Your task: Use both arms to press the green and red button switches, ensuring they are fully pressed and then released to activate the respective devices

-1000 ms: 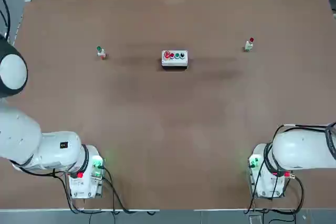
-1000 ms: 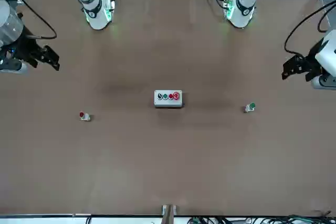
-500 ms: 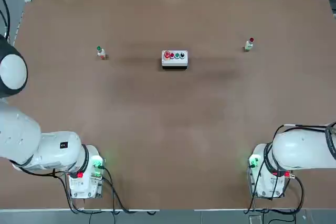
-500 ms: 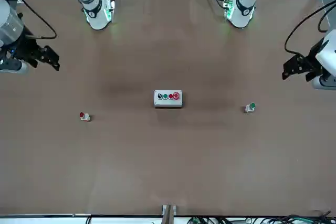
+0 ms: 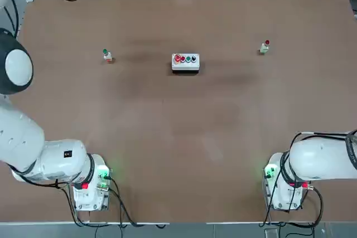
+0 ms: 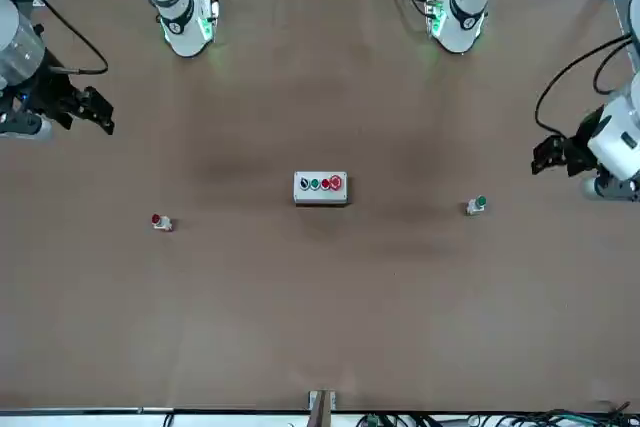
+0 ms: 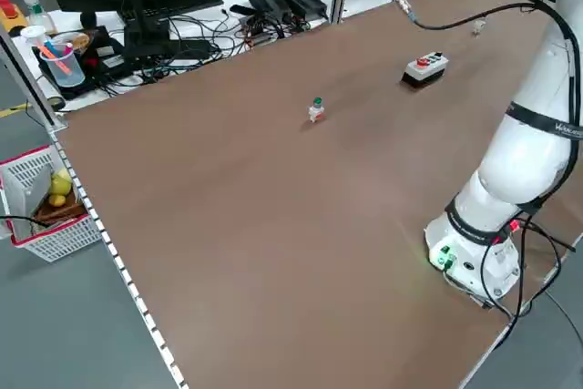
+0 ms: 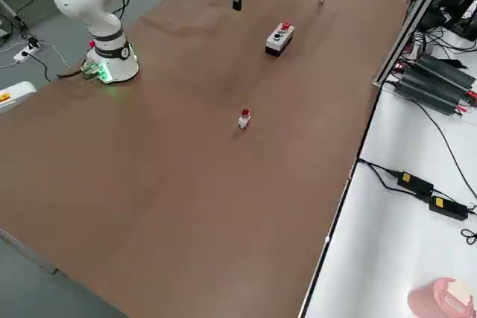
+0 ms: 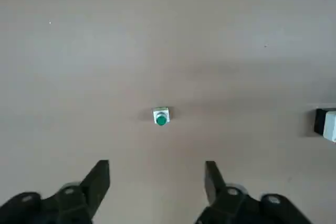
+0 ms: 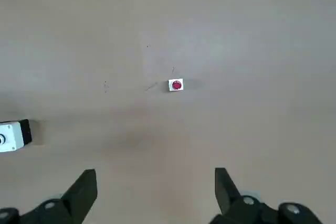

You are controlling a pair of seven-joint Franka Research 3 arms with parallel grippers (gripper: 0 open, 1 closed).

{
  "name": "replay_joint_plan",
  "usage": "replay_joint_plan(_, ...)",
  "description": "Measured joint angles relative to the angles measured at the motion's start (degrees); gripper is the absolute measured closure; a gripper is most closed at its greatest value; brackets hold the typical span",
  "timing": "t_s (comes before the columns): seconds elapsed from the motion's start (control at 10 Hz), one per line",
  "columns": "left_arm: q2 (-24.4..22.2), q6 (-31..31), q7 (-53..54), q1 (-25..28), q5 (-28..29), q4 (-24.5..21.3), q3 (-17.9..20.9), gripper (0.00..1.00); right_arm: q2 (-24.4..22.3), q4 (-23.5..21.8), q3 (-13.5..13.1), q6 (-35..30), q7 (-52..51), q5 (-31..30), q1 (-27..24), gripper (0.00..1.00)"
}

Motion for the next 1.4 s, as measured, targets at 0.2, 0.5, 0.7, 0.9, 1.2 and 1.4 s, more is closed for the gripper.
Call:
replay_joint_plan(0.2, 1.2, 3.2, -1.3, -0.1, 0.9, -3.3, -0.1, 0.35, 0.0, 0.0, 0.0, 0.0, 0.0, 0.0, 0.0, 0.01)
replay_joint_plan(0.5, 3.2, 6.5, -2.8, -0.4, 2.1, -6.5, -0.2, 0.66, 0.1, 0.0, -0.2, 0.0, 0.0, 0.0, 0.0, 0.03)
replay_joint_plan(0.7, 3.8, 11.6, -4.6, -0.4, 2.1, -11.3, -0.2, 0.78, 0.4, 0.0, -0.4, 0.1, 0.0, 0.1, 0.0, 0.35)
replay_joint_plan(0.9, 3.9, 17.8, -5.8, -0.4, 2.1, -17.5, -0.2, 0.92, 0.6, -0.2, -0.7, 0.7, 0.0, 0.1, 0.0, 0.66)
replay_joint_plan(1.2, 3.8, 23.0, -5.8, -0.1, 2.1, -22.7, -0.2, 0.99, 2.5, -4.2, -1.2, 7.3, 0.0, 0.1, -0.4, 0.99)
replay_joint_plan(1.4, 3.9, 29.2, -5.8, -0.1, 2.1, -27.1, -0.2, 0.99, 6.3, -5.8, -1.4, 11.5, 0.0, 0.1, -0.6, 0.99)
